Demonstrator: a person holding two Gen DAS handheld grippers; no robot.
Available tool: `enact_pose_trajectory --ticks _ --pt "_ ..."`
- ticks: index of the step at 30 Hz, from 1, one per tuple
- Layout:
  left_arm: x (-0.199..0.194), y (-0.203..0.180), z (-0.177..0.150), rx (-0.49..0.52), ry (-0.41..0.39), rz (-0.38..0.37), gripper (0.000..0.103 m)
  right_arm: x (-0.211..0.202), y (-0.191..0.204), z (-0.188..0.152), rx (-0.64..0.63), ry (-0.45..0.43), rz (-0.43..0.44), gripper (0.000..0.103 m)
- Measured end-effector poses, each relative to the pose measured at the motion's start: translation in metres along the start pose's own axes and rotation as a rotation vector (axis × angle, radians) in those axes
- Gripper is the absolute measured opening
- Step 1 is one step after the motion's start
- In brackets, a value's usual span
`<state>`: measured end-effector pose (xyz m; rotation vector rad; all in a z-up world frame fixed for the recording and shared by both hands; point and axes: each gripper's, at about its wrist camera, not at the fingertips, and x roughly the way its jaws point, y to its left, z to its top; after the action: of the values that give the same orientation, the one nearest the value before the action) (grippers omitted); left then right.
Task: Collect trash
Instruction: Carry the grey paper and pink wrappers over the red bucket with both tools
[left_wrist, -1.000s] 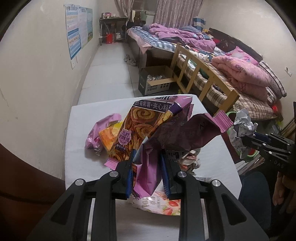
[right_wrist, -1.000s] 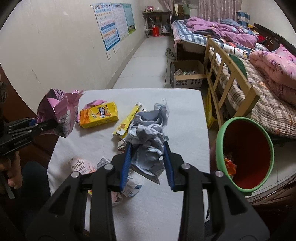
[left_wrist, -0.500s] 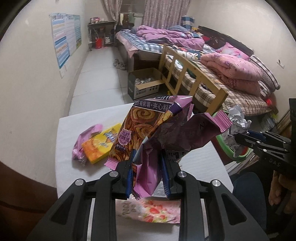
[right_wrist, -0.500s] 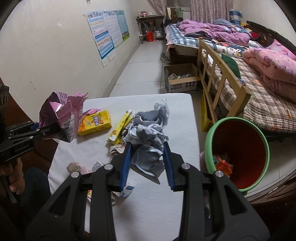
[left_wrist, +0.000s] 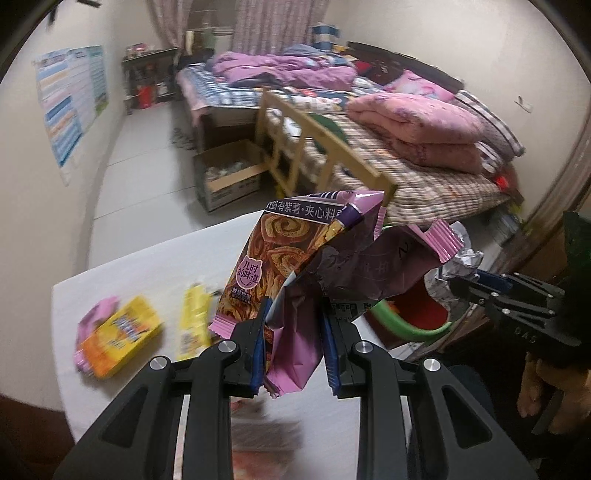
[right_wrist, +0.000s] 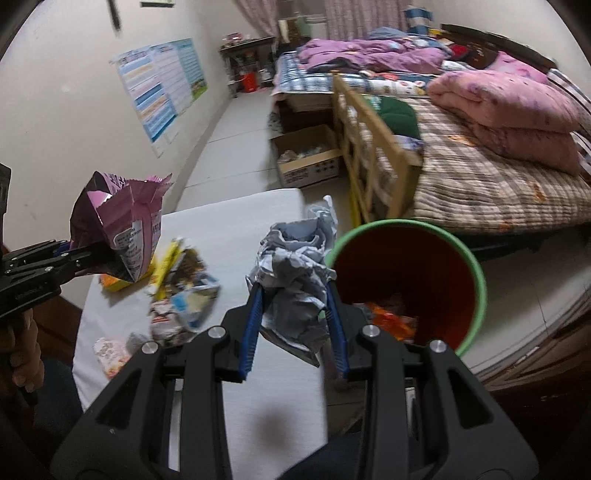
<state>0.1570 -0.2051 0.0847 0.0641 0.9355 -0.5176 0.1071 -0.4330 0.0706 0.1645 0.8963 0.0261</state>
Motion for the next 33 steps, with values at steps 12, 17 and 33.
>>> enact_pose_trajectory --ticks 12,17,33 --pt "0.063 -0.092 0.042 0.075 0.049 -0.151 0.023 0.001 -0.085 0.009 0.084 -0.006 -0.076 0.033" --pt "0.089 -0.117 0.055 0.083 0.076 -0.192 0.024 0.012 -0.110 0.007 0.111 0.009 -0.082 0.033" --pt "0.132 -0.146 0.071 0.102 0.131 -0.219 0.026 0.043 -0.145 -0.003 0.164 0.051 -0.082 0.033"
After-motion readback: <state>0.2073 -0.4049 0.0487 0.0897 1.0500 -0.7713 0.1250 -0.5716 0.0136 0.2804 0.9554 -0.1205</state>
